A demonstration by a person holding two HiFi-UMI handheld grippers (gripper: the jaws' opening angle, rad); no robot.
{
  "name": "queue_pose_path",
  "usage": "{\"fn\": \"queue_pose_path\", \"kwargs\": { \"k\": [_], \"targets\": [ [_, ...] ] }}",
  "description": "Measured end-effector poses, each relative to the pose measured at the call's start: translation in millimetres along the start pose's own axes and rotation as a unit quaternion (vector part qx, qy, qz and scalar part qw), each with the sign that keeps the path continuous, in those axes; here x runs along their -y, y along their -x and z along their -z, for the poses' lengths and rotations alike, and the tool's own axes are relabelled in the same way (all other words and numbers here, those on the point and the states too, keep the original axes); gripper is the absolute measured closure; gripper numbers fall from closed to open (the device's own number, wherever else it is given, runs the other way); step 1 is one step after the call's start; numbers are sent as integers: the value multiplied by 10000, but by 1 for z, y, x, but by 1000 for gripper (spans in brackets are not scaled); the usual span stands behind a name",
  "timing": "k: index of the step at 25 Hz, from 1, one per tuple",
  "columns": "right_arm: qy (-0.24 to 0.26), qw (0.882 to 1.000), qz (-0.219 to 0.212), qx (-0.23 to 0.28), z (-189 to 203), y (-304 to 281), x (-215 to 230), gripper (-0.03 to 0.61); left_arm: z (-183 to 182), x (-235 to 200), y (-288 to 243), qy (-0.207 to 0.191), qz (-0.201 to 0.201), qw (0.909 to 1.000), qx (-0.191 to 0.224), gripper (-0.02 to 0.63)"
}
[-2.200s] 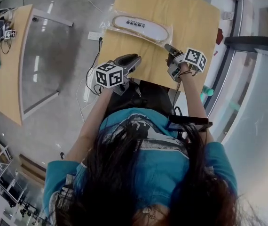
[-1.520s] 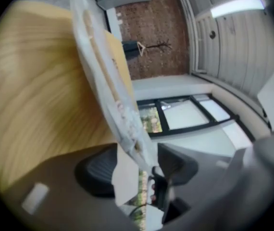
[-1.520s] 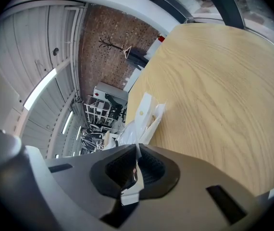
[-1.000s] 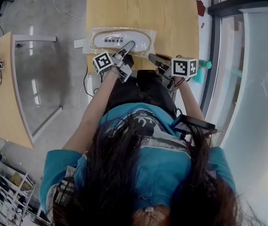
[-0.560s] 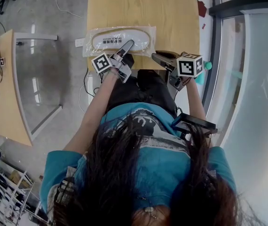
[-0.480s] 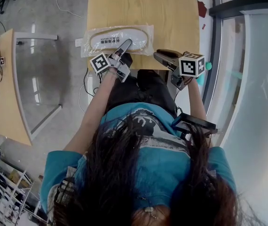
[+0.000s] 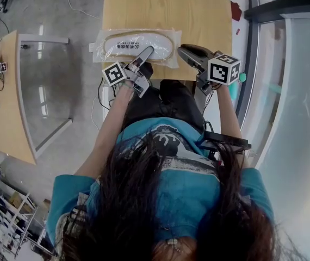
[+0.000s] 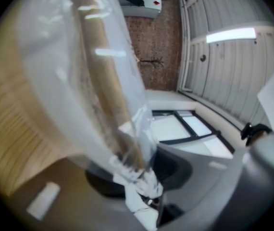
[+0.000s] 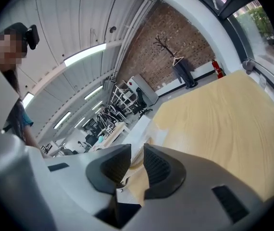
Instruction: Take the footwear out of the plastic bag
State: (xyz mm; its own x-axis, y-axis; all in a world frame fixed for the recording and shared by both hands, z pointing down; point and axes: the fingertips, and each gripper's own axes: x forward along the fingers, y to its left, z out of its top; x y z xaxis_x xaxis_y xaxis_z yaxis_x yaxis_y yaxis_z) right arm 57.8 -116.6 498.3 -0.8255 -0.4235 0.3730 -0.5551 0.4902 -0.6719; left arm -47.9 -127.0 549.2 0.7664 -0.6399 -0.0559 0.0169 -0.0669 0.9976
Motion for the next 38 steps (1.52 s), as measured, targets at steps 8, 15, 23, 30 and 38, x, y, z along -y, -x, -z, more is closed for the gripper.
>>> {"fn": "queue_pose_path", "kwargs": {
  "k": [8,15,23,30,38],
  "targets": [
    [-395,9988,-279,42,3,1,8,515,1,16,-2,210,325,9992,49,494],
    [-830,9906,-1078,129,-13,1,-12,512,7,29,-9,212,484,9985,-121,502],
    [-990,9894,-1059,90,-8,6,4,511,-2,37,-3,583,902,9941,151,508],
    [-235,9984,-509,99,-20,11,7,511,-2,40,-7,186,705,9973,35,506],
    [-243,9913,-1110,663,-60,21,-19,511,-2,42,-9,253,816,9963,88,506]
  ]
}}
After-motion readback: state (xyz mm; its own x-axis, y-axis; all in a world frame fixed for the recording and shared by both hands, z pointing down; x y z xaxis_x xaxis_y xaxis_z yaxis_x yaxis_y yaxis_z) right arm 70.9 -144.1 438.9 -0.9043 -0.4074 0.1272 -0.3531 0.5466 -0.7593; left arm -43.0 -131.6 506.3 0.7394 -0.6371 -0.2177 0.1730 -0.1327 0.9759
